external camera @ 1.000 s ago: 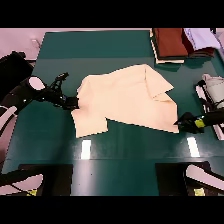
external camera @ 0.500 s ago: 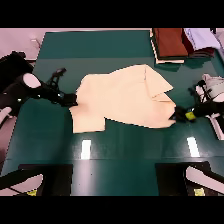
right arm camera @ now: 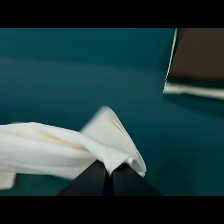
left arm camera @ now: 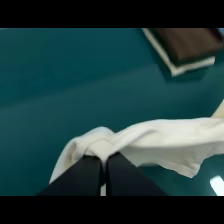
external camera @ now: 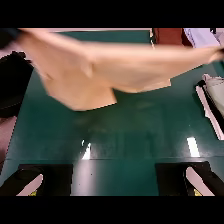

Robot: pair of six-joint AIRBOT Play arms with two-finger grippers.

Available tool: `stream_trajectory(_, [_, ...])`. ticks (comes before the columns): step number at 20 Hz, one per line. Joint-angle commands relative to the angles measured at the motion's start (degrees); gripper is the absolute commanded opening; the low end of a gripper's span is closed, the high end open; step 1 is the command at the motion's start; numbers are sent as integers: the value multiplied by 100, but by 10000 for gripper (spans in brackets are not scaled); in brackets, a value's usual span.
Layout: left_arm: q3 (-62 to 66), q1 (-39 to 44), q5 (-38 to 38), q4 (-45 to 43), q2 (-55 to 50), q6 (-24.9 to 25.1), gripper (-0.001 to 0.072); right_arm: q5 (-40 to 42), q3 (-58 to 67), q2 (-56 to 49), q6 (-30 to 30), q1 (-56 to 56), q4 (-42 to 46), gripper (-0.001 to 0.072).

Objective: Fold the shirts.

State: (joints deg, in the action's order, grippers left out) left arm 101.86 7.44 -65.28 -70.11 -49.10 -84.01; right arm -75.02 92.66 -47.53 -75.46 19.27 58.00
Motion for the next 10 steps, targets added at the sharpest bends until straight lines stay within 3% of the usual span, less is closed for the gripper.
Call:
stream_trajectory(1, [1655,-4,22,-173,221,-164,27,-101,1648,258,-151,426,17,17])
stream_trajectory(5, [1937,-4,457,-177,201,-181,26,-660,2796,-166,-474,785,2,16])
stream_trajectory(10, [1241,-4,-793,-151,-684,-275,27,-1080,2004,-789,-573,385,74,16])
